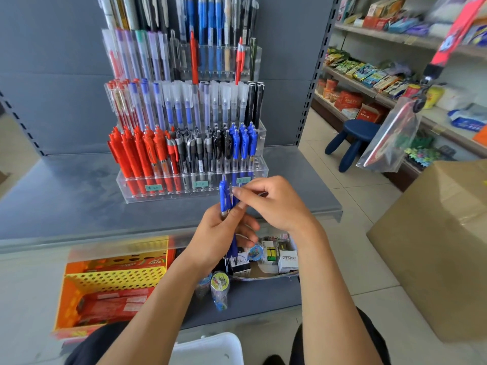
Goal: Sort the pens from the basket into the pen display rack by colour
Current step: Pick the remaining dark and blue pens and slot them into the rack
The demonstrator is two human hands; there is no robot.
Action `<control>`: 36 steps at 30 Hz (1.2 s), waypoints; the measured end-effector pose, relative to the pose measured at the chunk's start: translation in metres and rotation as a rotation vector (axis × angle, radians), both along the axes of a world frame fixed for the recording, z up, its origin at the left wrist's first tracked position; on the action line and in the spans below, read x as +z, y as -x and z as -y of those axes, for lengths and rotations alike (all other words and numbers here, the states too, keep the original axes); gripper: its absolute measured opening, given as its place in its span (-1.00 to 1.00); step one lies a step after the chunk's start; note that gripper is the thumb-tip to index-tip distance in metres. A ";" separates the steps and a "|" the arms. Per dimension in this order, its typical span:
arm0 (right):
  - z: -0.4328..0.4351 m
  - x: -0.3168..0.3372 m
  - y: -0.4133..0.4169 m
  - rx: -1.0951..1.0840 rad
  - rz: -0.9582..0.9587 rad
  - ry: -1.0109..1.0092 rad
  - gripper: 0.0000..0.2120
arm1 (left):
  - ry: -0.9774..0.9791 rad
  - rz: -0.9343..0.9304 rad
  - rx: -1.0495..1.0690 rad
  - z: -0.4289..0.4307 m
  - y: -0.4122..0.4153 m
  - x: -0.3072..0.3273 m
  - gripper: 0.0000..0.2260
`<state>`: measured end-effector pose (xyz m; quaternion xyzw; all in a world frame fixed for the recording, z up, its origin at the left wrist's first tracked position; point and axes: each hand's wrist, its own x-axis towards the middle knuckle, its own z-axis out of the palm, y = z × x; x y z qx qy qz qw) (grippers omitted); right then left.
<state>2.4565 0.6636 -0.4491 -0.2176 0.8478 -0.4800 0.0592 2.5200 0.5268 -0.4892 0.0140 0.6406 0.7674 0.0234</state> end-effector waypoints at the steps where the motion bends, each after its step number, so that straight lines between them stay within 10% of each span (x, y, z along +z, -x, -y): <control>1: 0.001 0.000 0.000 -0.025 -0.003 0.040 -0.74 | 0.002 0.000 0.000 0.000 0.000 0.001 -0.68; 11: -0.013 0.004 0.005 -0.005 0.052 0.189 -0.91 | 0.005 0.010 0.021 -0.016 0.011 -0.006 -0.71; 18: -0.010 0.015 0.037 -0.414 -0.371 0.482 -0.80 | -0.002 0.049 0.033 -0.020 0.019 -0.010 -0.78; 36: 0.027 -0.011 0.080 -0.490 -0.489 0.088 -0.69 | 0.006 0.105 -0.020 -0.011 0.019 -0.006 -0.85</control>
